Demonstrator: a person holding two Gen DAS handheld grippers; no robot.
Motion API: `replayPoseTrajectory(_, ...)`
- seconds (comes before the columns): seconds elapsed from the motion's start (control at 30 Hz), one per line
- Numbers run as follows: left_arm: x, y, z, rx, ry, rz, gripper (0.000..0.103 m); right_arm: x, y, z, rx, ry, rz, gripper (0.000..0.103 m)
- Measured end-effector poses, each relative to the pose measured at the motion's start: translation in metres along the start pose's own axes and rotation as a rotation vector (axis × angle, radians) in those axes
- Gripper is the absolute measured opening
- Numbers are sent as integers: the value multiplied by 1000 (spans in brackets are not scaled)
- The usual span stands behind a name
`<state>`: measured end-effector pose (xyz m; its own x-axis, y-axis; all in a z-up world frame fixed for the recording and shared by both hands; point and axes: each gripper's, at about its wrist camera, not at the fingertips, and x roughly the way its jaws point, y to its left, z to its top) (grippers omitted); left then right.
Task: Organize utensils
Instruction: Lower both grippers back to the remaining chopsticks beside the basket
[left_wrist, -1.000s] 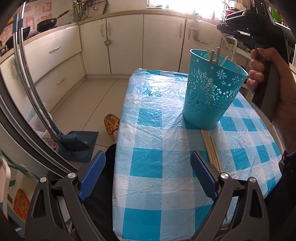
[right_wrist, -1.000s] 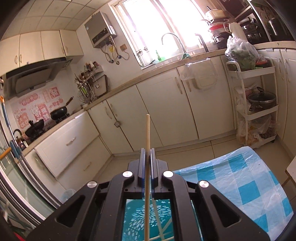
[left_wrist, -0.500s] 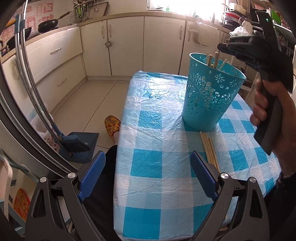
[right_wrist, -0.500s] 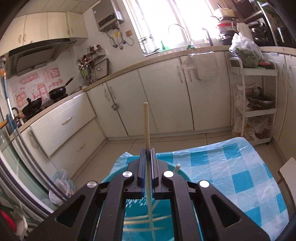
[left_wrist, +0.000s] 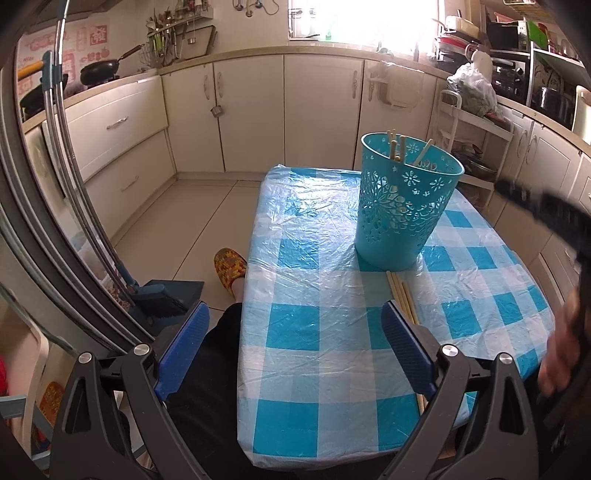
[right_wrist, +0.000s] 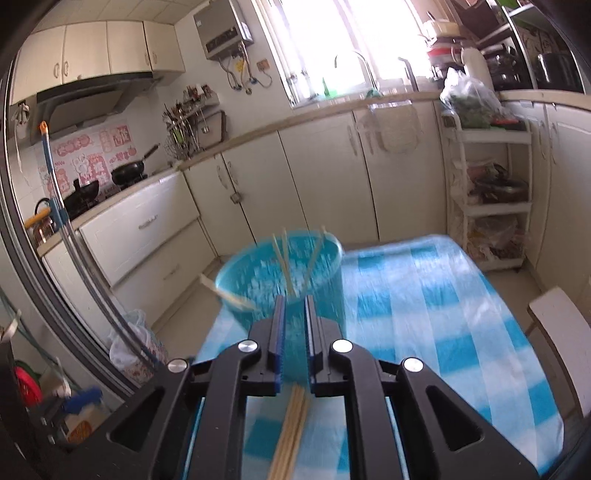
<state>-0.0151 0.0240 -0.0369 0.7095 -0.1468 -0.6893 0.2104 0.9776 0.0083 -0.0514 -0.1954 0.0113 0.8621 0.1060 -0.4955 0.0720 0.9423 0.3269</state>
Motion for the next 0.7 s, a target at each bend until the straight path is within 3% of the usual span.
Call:
replayPoseTrajectory(0.2,-11,-3,-2,14,-18,-2,91,12,-9,-54,36,160,-18,10)
replayPoseTrajectory(0.33,-19,-4,-3,21,-31,1,92,25,-3,-72,22,235,-10,10)
replayPoseTrajectory(0.7,-38,2,-5,20,-61,6,93,28,12,-92,-19,287,-7,10)
